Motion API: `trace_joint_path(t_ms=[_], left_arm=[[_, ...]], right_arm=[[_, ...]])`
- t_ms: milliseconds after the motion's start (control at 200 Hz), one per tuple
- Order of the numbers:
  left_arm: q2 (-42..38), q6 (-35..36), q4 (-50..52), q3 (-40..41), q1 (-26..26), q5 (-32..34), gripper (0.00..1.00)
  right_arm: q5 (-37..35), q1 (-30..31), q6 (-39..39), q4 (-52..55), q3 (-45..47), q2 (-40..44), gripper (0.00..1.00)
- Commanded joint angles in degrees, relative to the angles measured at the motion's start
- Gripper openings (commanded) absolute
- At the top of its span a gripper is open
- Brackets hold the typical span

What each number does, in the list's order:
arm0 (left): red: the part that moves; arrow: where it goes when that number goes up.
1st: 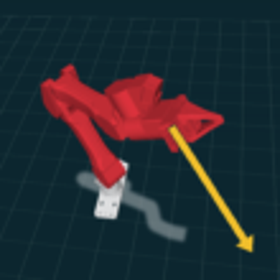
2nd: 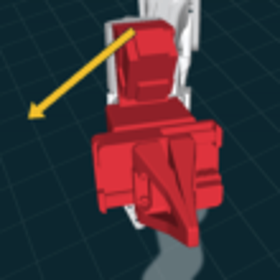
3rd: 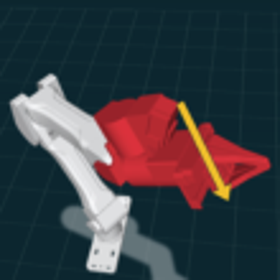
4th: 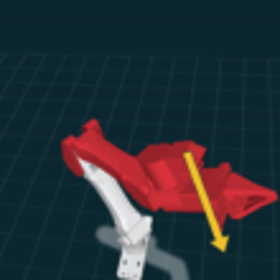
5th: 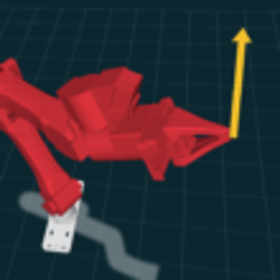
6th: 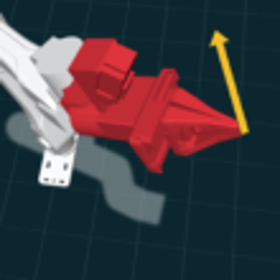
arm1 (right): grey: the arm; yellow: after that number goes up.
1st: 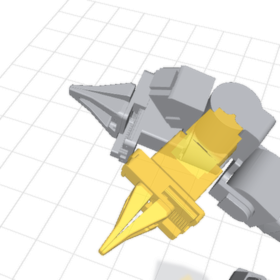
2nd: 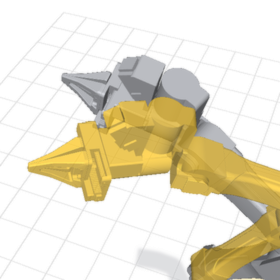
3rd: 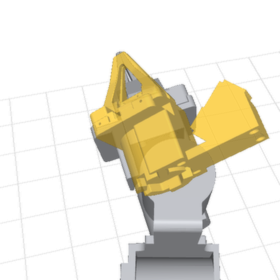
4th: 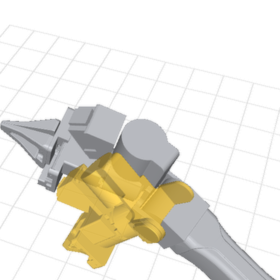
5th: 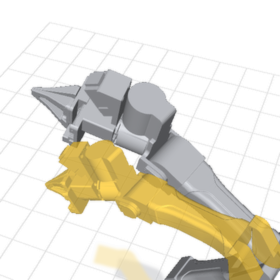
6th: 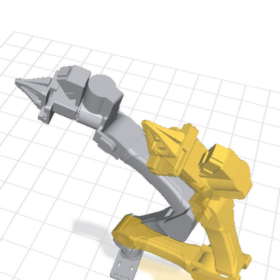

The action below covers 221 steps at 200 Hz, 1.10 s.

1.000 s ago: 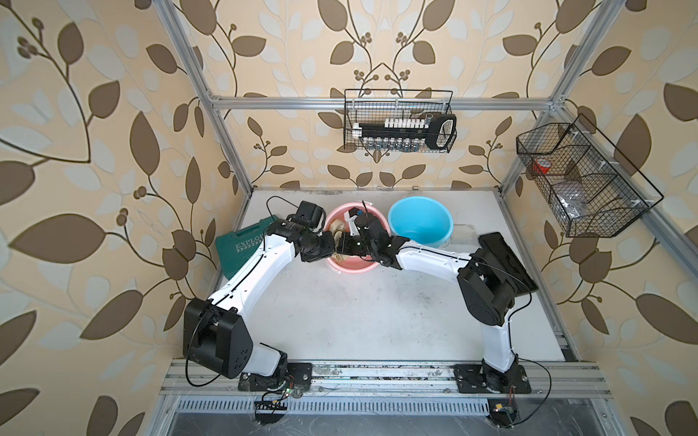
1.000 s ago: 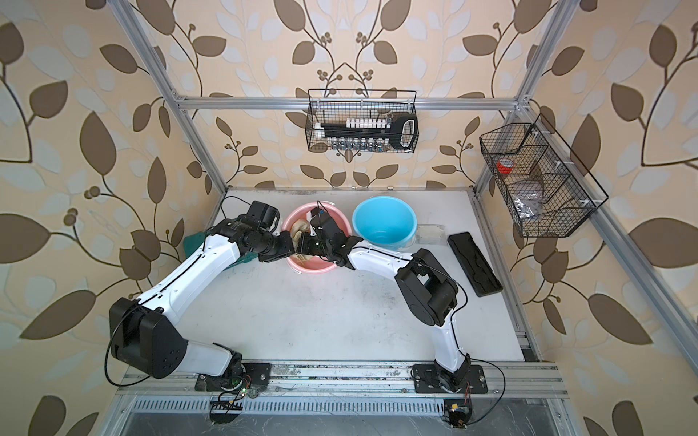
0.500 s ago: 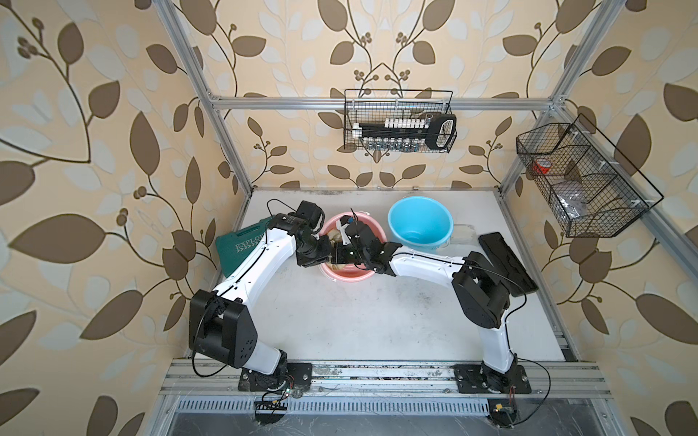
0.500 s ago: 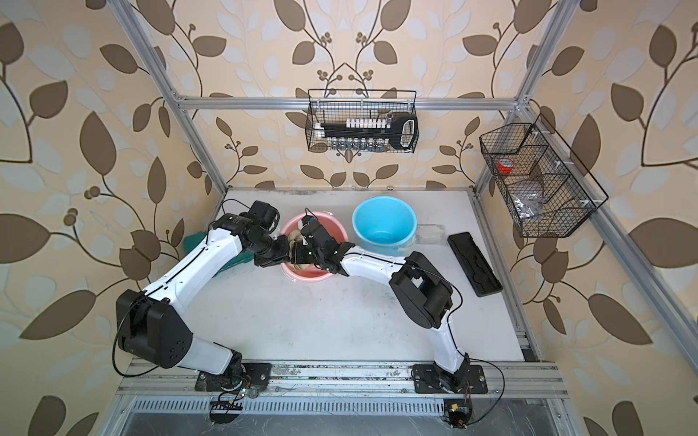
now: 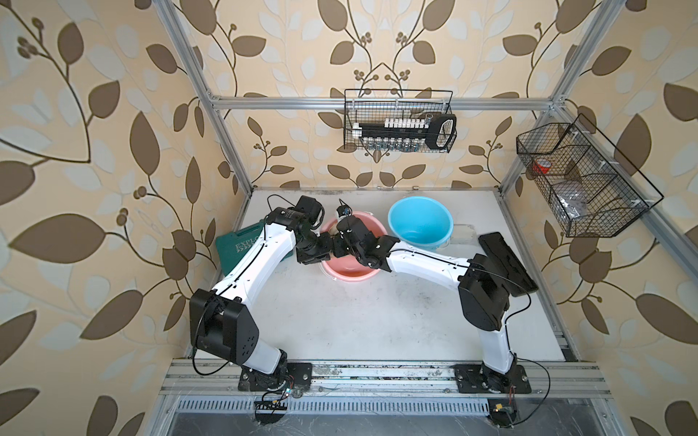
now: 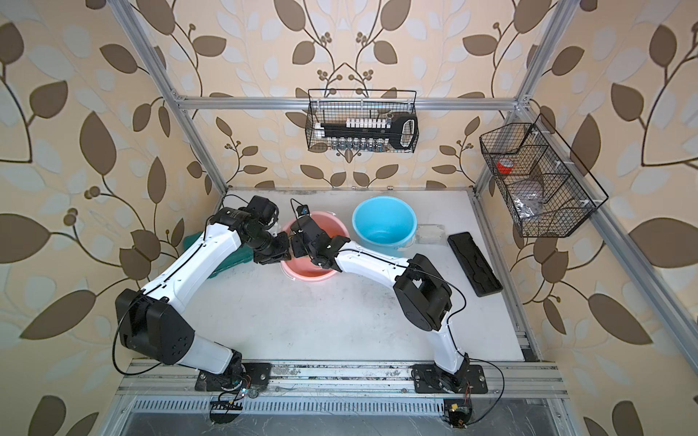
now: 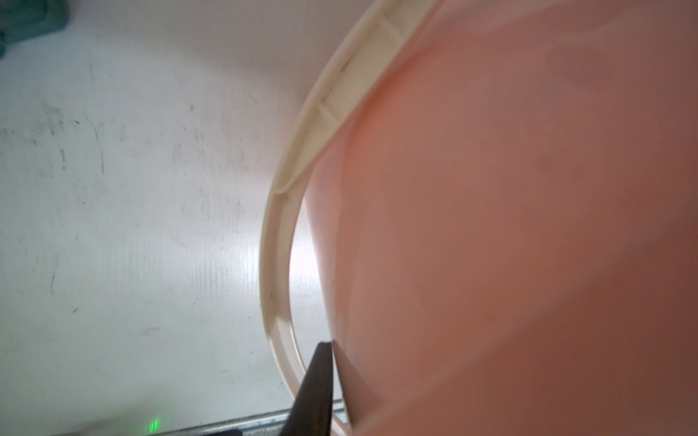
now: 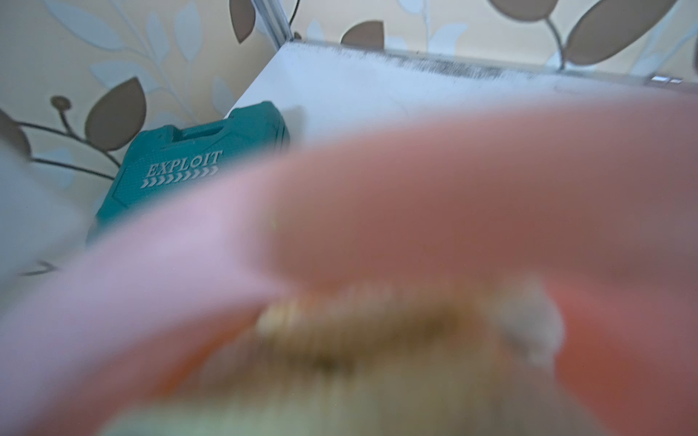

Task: Wipe the inside of the bucket with a cloth
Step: Wipe the dirt from the inside of the bucket.

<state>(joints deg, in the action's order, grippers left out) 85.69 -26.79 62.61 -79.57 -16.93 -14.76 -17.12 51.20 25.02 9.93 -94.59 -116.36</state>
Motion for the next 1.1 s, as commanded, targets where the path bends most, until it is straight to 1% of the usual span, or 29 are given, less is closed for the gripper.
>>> trace_joint_path(t_ms=[0, 85, 165, 245, 395, 530, 615, 685, 795, 895, 985, 1100], left_arm=[[-0.48, 3.77, 4.54, -0.94, -0.48, -4.84, 0.0], [-0.26, 3.72, 4.8, -1.7, -0.39, -4.92, 0.0], [-0.33, 3.67, 4.98, -2.21, -0.25, -4.93, 0.0], [-0.46, 3.84, 5.24, -2.54, -0.21, -4.96, 0.0], [-0.43, 4.29, 5.42, -2.27, 0.29, -4.92, 0.0], [0.23, 4.73, 5.89, -2.69, 1.23, -4.67, 0.0], [1.26, 5.17, 6.78, -4.28, 1.37, -4.66, 0.0], [2.08, 5.42, 7.59, -5.69, 1.37, -4.7, 0.0], [2.69, 5.77, 8.39, -6.72, 1.37, -4.96, 0.0], [2.98, 6.65, 9.63, -6.5, 1.37, -4.66, 0.0], [2.09, 7.04, 10.21, -5.38, 1.31, -3.75, 0.0], [1.19, 7.34, 10.05, -3.97, 1.36, -3.99, 0.0]], right_arm=[[-7.58, -0.97, -4.62, -1.27, -1.92, 2.44, 0.0], [-9.13, -1.66, -4.6, 0.77, -2.09, 2.7, 0.0], [-13.38, -2.45, -4.04, 4.02, -2.06, 3.13, 0.0], [-15.03, -4.0, -2.7, 6.62, -1.04, 3.94, 0.0], [-17.23, -7.7, 1.75, 8.46, 4.45, 8.05, 0.0], [-19.27, -8.33, 2.57, 8.46, 8.16, 11.73, 0.0], [-17.52, -8.33, 2.89, 8.9, 8.08, 12.36, 0.0], [-14.0, -8.31, 3.37, 8.05, 8.01, 12.19, 0.0], [-10.56, -7.92, 3.72, 7.42, 6.11, 9.96, 0.0], [-8.81, -7.34, 4.02, 8.26, 2.4, 6.85, 0.0], [-7.94, -6.41, 4.26, 6.43, 0.39, 4.94, 0.0], [-1.98, -6.28, 6.26, 4.31, -2.98, 2.15, 0.0]])
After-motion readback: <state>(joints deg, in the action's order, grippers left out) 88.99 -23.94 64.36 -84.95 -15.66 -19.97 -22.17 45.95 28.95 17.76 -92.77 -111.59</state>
